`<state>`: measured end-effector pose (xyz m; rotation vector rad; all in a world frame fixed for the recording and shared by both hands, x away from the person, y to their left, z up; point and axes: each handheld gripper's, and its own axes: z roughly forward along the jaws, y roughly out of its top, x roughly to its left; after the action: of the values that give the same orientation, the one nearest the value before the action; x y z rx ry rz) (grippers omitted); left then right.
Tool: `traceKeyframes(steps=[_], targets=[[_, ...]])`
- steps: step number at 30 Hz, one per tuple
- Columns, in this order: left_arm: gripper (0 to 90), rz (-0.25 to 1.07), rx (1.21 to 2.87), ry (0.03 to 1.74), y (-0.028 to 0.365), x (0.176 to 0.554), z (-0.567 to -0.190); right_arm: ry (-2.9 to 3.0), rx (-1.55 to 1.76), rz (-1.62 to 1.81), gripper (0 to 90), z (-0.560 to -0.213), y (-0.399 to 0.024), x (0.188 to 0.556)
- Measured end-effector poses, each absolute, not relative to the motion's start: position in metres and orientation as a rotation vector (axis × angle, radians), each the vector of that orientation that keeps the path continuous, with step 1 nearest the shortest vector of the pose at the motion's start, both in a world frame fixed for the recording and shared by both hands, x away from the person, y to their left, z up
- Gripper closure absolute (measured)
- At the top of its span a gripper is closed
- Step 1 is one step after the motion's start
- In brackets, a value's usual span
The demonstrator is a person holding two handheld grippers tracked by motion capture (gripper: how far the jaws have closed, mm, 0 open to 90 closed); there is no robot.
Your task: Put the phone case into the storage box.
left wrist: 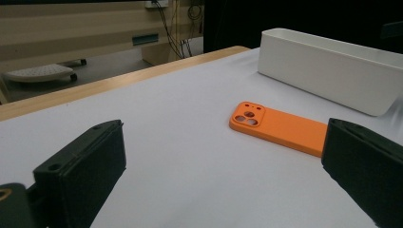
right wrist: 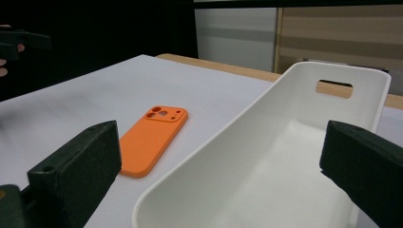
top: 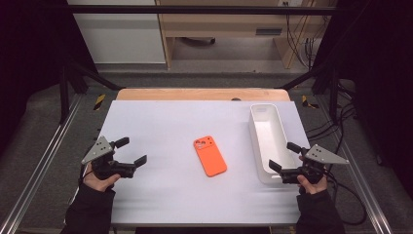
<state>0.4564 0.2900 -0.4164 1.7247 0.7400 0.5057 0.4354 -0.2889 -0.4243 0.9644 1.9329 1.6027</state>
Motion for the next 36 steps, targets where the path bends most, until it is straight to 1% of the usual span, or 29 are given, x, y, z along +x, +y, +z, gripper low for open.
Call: traceKeyframes(steps=[18,36], targets=[[0.2,0.49,1.75,0.722,0.28,0.455,-0.414,1.942,0.955,1.594,0.4,-0.425,-0.288,0.435],[0.0,0.466,1.804,0.708,0.252,0.453,-0.413,1.942,0.959,1.592,0.4,-0.424,-0.289,0.435]])
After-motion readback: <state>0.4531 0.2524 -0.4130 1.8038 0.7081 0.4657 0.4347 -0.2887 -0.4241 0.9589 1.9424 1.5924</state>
